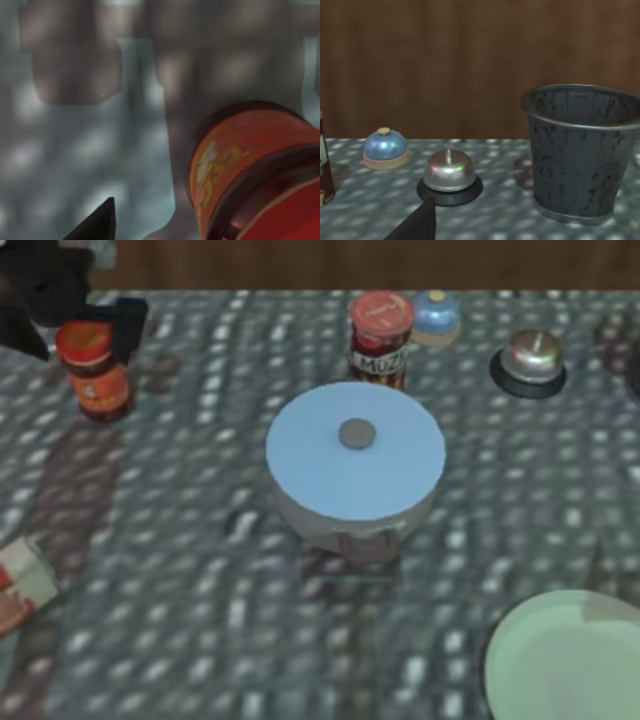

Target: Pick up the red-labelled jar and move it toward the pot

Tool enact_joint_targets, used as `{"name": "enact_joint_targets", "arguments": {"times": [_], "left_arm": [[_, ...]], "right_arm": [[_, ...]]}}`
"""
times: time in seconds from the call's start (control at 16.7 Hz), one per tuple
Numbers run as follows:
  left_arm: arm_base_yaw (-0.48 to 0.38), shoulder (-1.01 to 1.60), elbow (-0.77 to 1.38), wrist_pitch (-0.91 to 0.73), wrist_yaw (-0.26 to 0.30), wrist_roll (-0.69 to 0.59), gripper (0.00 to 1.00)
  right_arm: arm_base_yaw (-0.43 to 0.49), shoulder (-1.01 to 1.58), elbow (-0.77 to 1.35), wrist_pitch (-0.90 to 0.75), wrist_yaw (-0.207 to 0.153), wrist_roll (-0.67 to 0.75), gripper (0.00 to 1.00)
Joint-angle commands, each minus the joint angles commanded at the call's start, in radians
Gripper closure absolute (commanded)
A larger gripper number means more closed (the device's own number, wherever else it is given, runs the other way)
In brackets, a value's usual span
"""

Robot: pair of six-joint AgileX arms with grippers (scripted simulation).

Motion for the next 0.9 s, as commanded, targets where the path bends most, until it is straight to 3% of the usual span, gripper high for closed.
{"name": "enact_joint_targets", "arguments": {"times": [0.3, 0.9], "left_arm": [[0.0, 0.009, -0.023, 0.029, 0.0, 0.0, 0.0], [0.0, 0.009, -0.023, 0.029, 0.0, 0.0, 0.75]], "right_arm": [[0.0, 0.0, 0.0, 0.0, 0.0, 0.0, 0.0], [0.0, 0.0, 0.0, 0.0, 0.0, 0.0, 0.0]]}}
